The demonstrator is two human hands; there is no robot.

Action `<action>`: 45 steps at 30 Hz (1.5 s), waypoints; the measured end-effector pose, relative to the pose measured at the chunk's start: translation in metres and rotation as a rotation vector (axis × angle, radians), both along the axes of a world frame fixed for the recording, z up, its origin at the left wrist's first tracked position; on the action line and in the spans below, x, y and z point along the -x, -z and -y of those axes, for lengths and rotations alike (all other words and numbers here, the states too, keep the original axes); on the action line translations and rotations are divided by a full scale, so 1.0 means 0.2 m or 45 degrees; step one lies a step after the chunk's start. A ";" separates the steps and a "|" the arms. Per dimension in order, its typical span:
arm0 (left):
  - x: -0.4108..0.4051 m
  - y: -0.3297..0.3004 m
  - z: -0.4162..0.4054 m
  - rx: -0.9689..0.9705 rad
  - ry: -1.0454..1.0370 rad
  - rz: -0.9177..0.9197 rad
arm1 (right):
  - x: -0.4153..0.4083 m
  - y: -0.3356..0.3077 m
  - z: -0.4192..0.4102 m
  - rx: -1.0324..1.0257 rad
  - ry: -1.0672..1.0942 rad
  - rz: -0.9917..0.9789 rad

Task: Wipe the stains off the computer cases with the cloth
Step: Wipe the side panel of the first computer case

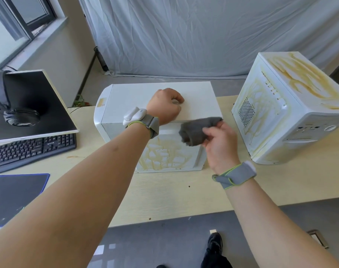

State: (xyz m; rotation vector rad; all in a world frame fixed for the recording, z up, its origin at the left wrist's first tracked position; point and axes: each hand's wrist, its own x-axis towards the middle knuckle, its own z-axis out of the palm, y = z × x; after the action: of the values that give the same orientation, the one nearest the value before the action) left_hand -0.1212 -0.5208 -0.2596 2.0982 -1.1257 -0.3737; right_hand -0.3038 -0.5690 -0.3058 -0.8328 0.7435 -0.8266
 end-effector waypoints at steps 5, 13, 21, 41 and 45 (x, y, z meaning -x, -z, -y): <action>0.00 0.01 0.02 0.010 0.039 0.078 | 0.09 0.13 0.11 -0.128 -0.135 -0.088; 0.02 0.03 0.03 -0.151 0.218 0.487 | 0.08 0.67 -0.12 -0.589 -0.223 -0.619; 0.04 0.03 0.02 -0.189 0.224 0.516 | -0.05 0.42 -0.01 -0.649 -0.015 -0.158; 0.04 0.04 0.03 -0.150 0.171 0.530 | 0.13 0.98 -0.05 -0.732 -0.075 -0.606; 0.02 0.05 0.04 -0.158 0.168 0.505 | 0.02 1.12 -0.06 -0.744 -0.070 -0.547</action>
State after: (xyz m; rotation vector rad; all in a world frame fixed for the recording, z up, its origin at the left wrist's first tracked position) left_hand -0.1261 -0.5283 -0.2687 2.2752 -1.5077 -0.0887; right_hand -0.3080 -0.5574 -0.5303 -0.4960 1.2599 -0.3406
